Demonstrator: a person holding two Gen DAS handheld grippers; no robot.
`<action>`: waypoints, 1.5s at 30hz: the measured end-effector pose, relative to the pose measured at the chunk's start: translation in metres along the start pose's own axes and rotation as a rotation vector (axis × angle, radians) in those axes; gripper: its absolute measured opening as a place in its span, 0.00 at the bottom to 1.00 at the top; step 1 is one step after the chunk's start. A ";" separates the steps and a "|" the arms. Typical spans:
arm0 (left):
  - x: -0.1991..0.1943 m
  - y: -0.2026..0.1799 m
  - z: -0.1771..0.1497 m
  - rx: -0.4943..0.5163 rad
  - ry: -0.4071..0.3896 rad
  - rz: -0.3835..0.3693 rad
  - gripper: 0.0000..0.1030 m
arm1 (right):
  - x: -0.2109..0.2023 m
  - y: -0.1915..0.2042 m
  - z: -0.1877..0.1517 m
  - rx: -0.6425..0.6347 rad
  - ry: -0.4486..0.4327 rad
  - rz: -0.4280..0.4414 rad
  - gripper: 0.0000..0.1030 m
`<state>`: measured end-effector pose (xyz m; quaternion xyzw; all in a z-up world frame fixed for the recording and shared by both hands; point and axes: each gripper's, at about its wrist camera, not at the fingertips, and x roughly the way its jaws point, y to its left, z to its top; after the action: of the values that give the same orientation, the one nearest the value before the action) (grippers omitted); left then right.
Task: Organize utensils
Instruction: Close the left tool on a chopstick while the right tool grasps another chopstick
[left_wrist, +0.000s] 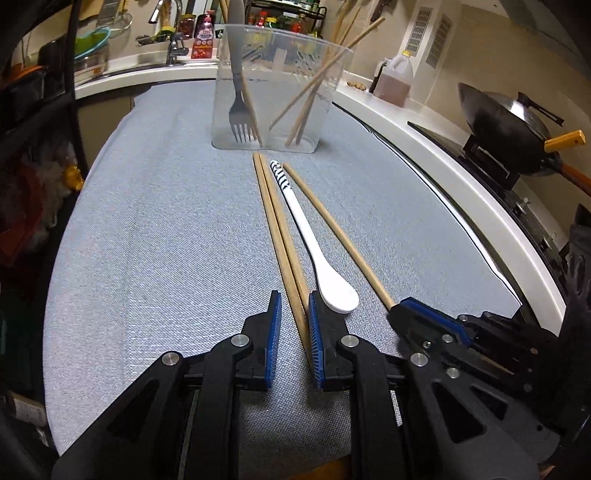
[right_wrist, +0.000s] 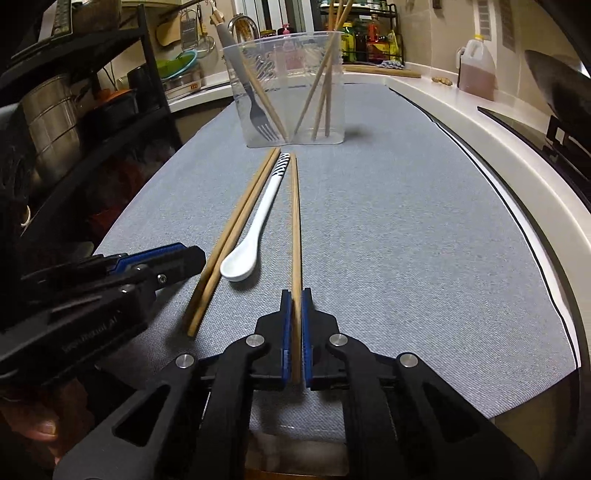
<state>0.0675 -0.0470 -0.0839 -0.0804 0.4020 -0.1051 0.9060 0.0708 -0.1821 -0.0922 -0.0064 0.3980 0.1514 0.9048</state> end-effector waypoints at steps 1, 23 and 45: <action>0.001 -0.001 0.000 0.003 0.006 0.010 0.12 | 0.000 -0.002 -0.001 0.002 -0.001 -0.003 0.05; -0.002 -0.007 -0.003 0.094 -0.018 0.157 0.10 | -0.001 -0.011 -0.003 0.009 -0.017 -0.032 0.06; -0.007 0.009 -0.005 0.030 -0.020 0.200 0.06 | -0.003 -0.020 -0.006 0.035 -0.030 -0.065 0.06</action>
<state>0.0604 -0.0370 -0.0843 -0.0274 0.3975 -0.0191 0.9170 0.0707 -0.2024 -0.0963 -0.0011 0.3865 0.1148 0.9151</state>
